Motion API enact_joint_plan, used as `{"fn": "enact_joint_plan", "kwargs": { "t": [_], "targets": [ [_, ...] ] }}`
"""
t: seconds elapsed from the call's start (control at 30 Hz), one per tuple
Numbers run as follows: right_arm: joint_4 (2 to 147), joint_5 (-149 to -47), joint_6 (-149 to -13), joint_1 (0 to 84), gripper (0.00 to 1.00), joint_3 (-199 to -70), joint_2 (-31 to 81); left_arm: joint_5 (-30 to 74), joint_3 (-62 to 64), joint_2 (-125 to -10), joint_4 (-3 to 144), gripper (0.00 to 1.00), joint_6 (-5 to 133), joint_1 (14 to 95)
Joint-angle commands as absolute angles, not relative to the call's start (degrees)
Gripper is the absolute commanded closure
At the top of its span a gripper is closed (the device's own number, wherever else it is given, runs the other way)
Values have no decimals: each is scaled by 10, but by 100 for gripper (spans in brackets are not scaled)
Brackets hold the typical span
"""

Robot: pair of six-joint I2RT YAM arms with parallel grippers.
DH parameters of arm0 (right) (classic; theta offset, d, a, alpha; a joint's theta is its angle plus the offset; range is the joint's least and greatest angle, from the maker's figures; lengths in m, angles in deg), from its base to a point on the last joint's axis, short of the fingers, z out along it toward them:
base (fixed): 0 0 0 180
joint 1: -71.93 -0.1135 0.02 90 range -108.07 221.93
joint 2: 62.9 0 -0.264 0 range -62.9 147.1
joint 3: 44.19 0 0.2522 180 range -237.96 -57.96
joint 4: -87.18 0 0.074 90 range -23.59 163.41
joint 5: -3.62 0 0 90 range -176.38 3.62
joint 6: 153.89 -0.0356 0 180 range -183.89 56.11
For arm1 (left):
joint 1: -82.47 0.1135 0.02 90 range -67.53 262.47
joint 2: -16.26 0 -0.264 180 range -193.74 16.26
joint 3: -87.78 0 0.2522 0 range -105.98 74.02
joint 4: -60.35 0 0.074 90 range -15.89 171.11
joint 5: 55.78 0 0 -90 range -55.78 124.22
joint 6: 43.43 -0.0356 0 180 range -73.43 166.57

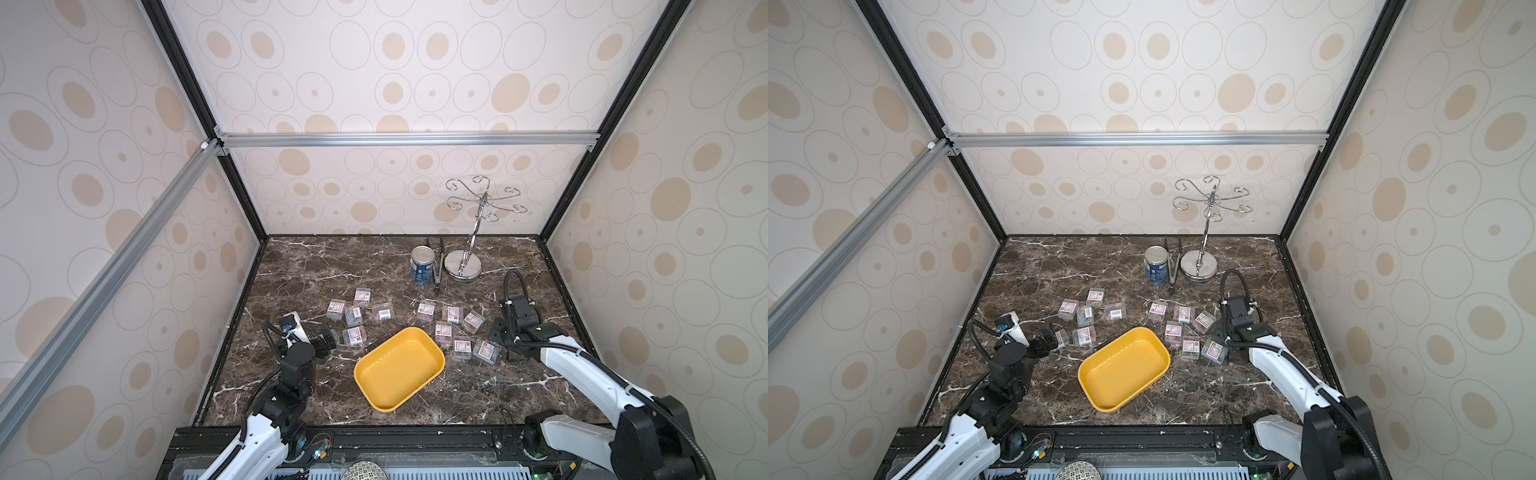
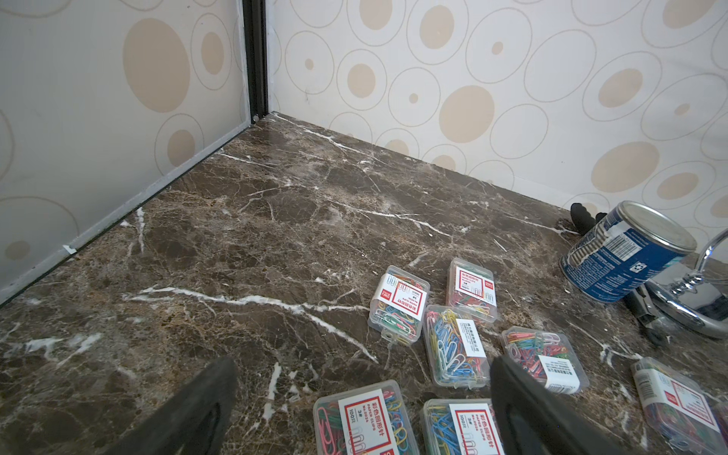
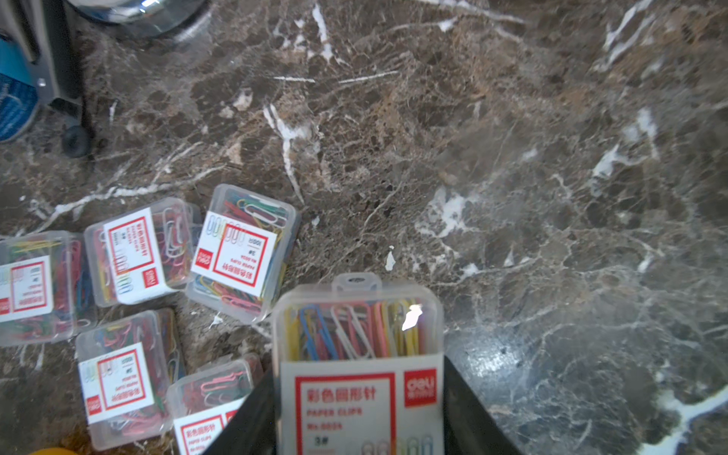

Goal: Take the paper clips out of the storage box
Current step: Place the boxed paper clips at the center of the board.

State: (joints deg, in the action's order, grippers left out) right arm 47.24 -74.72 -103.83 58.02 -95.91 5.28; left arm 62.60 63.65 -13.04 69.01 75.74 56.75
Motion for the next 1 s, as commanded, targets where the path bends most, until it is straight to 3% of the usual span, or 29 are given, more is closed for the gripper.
{"fn": "enact_joint_plan", "kwargs": {
  "t": [0.0, 0.33, 0.73, 0.97],
  "targets": [
    [502, -769, -1054, 595, 57, -969, 80, 630, 638, -123, 685, 0, 765, 569],
    [541, -763, -1062, 610, 55, -988, 148, 630, 638, -122, 687, 0, 765, 569],
    [558, -769, -1056, 612, 44, -984, 185, 628, 637, -126, 685, 0, 765, 569],
    [524, -763, -1034, 612, 26, -1000, 149, 634, 639, -115, 690, 0, 765, 569]
  ]
}}
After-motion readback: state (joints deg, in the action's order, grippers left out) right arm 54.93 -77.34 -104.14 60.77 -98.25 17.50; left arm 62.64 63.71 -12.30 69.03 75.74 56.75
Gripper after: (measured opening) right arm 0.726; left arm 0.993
